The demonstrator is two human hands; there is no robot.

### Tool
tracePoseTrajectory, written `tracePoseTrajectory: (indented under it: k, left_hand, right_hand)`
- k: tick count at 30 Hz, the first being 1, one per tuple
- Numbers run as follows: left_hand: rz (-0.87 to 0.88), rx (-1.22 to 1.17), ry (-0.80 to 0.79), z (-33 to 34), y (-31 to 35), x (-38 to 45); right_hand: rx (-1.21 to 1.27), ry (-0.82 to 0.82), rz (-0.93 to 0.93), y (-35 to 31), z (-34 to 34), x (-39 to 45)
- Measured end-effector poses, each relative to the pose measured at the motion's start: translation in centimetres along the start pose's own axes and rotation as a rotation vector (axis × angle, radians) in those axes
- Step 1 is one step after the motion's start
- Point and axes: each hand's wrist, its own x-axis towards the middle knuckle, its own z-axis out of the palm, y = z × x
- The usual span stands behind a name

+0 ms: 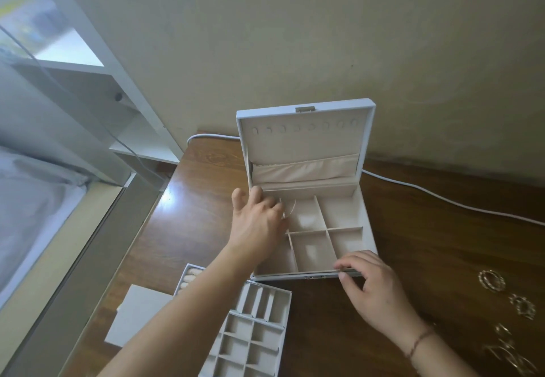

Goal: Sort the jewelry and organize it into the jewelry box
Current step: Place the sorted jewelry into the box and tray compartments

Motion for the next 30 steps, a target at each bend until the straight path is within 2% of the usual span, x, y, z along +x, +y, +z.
tracePoseTrajectory:
  k: [4,8,10,12,15,17,20,23,27,30]
  left_hand:
    - [-0.060,-0.061,-0.050,0.8,1.0,0.7]
    - [-0.063,-0.184,0.024,1.6,0.5,0.7]
    - [-0.069,-0.158,0.037,2.1,-0.1,0.3]
    - [-0.056,-0.050,-0.049,1.8,-0.5,-0.1]
    - [-0.022,0.062,-0.278,1.0,0.1,-0.5]
    - [-0.060,0.062,-0.313,0.5,1.1,-0.6]
    - [-0.165,0.012,-0.242,1.0,2.0,-0.3]
    - [-0.235,-0.049,-0.256,1.2,2.6,0.3]
    - [-0.215,-0.053,-0.198,1.5,2.9,0.3]
    - [-0.200,-0.045,-0.177,2.0,2.7,0.2]
  right_hand:
    - [-0.001,-0.012,0.012,-0.1,0.0,0.1]
    - [-0.006,-0.011,0.008,-0.1,-0.1,0.2]
    - [-0.006,-0.010,0.004,0.0,-0.1,0.2]
    - [-0.004,-0.003,-0.004,0.0,0.0,0.2]
    - [-0.007,0.007,-0.020,0.1,0.1,0.2]
    - [0.009,0.003,-0.015,0.1,0.0,0.1]
    - [0.020,-0.006,-0.003,0.1,-0.3,0.1]
    - [-0.014,-0.016,-0.005,0.1,-0.3,0.3]
    - [-0.104,0.011,0.028,-0.8,0.2,1.3]
    - [-0.116,0.009,0.151,-1.9,0.1,2.9]
